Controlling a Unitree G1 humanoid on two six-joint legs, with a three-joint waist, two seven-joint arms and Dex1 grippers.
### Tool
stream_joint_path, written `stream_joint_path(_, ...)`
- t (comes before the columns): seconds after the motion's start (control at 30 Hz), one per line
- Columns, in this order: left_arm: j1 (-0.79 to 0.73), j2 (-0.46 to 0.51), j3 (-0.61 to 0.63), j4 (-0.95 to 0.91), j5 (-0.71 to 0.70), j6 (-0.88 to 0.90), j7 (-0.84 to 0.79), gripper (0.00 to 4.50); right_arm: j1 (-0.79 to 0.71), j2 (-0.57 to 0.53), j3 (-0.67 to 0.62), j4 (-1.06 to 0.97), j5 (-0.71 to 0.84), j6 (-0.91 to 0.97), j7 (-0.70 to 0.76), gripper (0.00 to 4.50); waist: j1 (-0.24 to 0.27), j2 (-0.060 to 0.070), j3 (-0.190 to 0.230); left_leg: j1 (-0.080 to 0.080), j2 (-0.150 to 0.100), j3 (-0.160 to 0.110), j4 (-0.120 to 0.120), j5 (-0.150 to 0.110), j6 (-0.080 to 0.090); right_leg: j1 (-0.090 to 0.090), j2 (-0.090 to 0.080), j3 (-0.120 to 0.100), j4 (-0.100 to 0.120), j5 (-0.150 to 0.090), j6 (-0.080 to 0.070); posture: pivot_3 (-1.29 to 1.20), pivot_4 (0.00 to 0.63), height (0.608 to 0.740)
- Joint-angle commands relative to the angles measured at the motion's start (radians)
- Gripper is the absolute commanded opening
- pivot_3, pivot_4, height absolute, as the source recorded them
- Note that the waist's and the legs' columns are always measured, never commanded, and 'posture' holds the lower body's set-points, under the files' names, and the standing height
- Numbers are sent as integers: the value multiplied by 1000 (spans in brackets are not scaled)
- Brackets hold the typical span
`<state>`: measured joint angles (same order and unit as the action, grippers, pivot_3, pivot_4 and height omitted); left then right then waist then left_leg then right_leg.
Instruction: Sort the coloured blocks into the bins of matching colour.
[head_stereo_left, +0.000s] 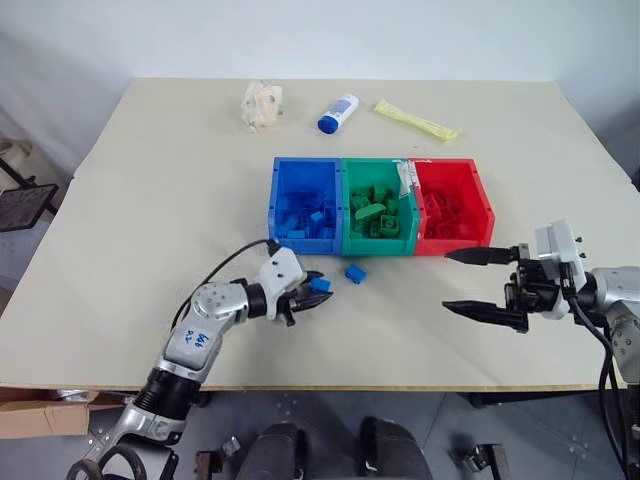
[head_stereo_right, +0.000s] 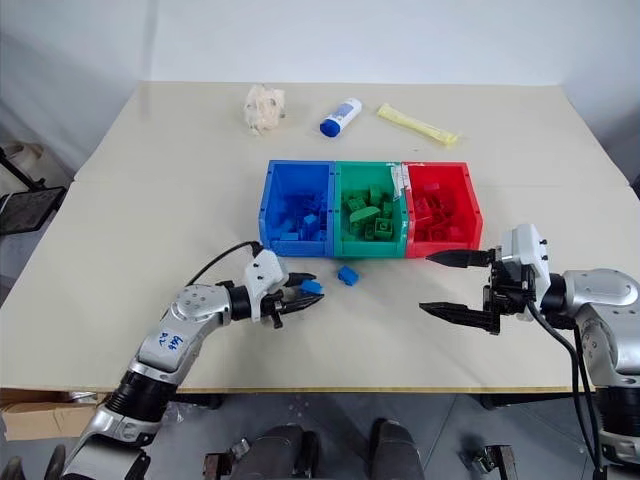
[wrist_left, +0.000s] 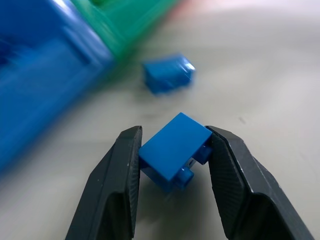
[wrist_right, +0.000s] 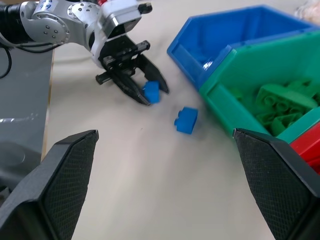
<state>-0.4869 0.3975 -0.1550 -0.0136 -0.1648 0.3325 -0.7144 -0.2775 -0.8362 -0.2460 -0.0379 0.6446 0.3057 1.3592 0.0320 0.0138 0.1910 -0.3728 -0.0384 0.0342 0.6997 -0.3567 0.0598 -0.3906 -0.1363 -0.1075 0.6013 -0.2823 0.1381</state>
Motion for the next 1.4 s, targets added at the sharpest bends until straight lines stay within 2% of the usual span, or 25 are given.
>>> stream_joint_path(0.03, -101, -6, 72, 2, -15, -2, 48, 1600, -29, 10, -46, -28, 44, -1, -25, 4500, -2, 0, 0, 1, 0, 1, 0, 0, 0, 0, 0, 0, 0, 0, 0, 0, 150, 740)
stream_joint_path(0.27, -309, -45, 92, 270, 38, -116, 92, 1600, -46, 24, -39, -10, 27, -21, -39, 4500, 1, 0, 0, 0, -1, 1, -1, 0, 0, 0, 1, -5, 1, 0, 0, 0, 150, 740)
stream_joint_path(0.4, -373, -67, 73, 429, 74, -199, 89, 2875, -38, 23, -44, -15, 24, -24, -47, 4500, 2, 0, 0, 0, 0, 2, -1, 0, 0, -1, 2, -5, 1, 0, 0, 0, 150, 740)
stream_joint_path(0.57, -400, -80, 83, 475, 67, -239, 67, 4472, -32, 18, -48, -20, 26, -24, -52, 4500, 5, 0, 0, 0, 0, 2, -1, 0, 0, -1, 1, -5, 1, 0, 1, 0, 150, 740)
stream_joint_path(0.83, -291, -5, 124, 297, -14, -194, -51, 4472, -72, 11, -23, 28, 14, -27, -26, 4500, -4, 0, 0, 0, 0, 2, -1, 0, 0, -1, 1, -5, 1, 0, 1, 0, 150, 740)
stream_joint_path(1.1, -18, 197, 202, 43, -174, -52, -266, 4472, -137, 2, 25, 108, -16, -26, 37, 4500, -10, 0, 0, 0, 0, 2, -1, 0, 0, -1, 1, -4, 2, 0, 1, 0, 150, 740)
stream_joint_path(1.2, 108, 287, 259, 8, -216, -77, -353, 4472, -151, -5, 37, 130, -25, -24, 62, 4500, -14, 0, 0, 1, 1, 1, -2, 0, 0, -2, 2, -2, 1, 0, 0, 0, 150, 740)
stream_joint_path(1.4, 287, 385, 364, 1, -280, -147, -485, 4472, -163, -14, 52, 164, -44, -23, 102, 4500, -8, 0, 0, 1, 1, -1, -1, 0, -1, 0, -3, 2, 0, 0, 0, 0, 150, 740)
